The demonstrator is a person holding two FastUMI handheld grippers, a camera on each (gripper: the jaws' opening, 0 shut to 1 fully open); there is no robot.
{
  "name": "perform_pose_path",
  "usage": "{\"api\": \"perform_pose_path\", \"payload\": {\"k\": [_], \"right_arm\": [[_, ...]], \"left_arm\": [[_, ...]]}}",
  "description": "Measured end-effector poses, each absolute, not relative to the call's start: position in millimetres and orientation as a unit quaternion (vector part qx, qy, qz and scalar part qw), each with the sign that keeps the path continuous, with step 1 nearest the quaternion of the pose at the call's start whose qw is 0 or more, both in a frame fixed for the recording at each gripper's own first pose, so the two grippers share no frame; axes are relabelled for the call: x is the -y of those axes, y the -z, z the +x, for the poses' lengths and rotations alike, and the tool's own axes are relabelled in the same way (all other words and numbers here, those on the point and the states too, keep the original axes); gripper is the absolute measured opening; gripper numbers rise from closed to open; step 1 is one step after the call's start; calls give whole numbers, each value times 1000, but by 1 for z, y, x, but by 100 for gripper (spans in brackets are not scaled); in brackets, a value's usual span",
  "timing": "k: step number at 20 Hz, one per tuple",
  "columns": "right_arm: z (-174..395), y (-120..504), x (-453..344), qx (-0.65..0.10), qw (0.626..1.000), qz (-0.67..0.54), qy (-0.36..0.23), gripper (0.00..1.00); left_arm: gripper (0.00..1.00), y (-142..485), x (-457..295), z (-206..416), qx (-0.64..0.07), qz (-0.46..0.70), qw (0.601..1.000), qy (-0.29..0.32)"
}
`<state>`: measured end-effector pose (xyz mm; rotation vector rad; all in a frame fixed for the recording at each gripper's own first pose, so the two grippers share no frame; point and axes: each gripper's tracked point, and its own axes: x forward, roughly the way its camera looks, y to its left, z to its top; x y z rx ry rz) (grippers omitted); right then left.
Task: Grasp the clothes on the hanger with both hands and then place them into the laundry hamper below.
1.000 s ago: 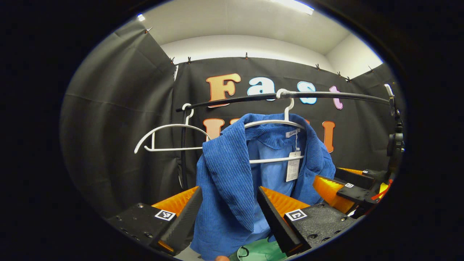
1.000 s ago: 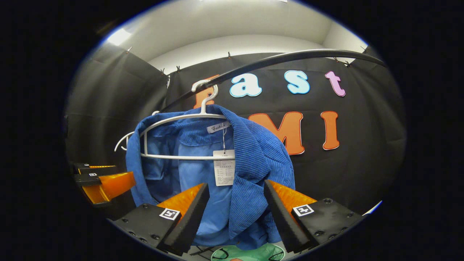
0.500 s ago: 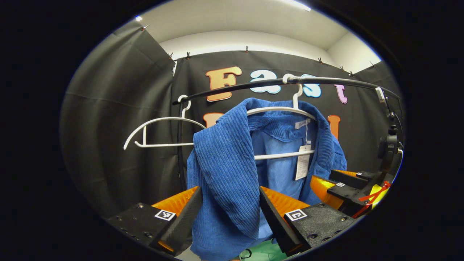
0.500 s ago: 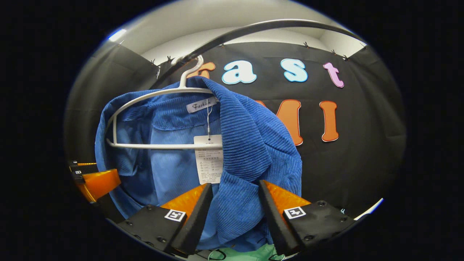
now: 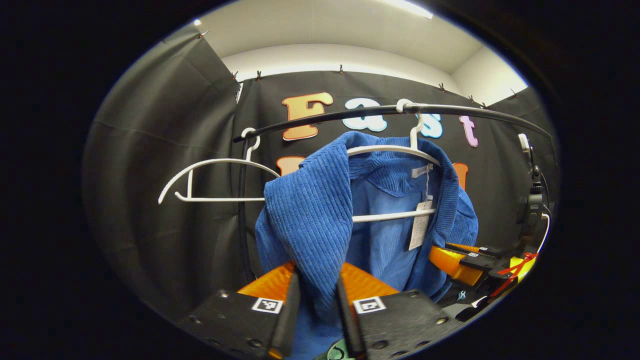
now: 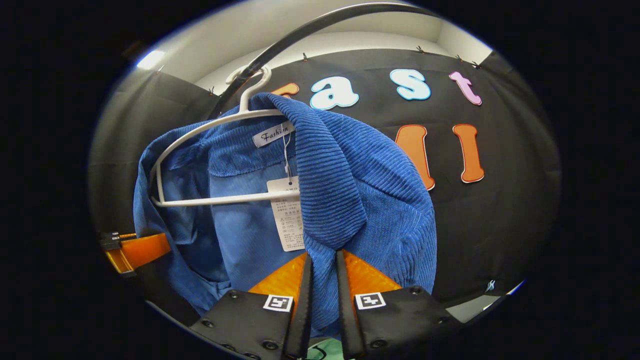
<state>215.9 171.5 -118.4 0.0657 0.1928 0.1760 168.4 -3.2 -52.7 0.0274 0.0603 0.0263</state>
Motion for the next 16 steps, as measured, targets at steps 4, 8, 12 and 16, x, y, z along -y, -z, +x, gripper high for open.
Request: {"api": "perform_pose_path", "payload": {"k": [4, 8, 12, 16], "right_arm": [[213, 111, -167, -96, 984, 79, -126, 8], [211, 98, -155, -99, 973, 135, -159, 8], [202, 70, -146, -87, 960, 182, -194, 8], [197, 37, -143, -78, 937, 248, -232, 8]], "left_arm": [[2, 57, 9, 168, -33, -20, 999, 25], [0, 44, 14, 154, -26, -14, 999, 40], [0, 19, 18, 138, 0, -13, 999, 51], [0, -10, 10, 121, 30, -19, 998, 50]]}}
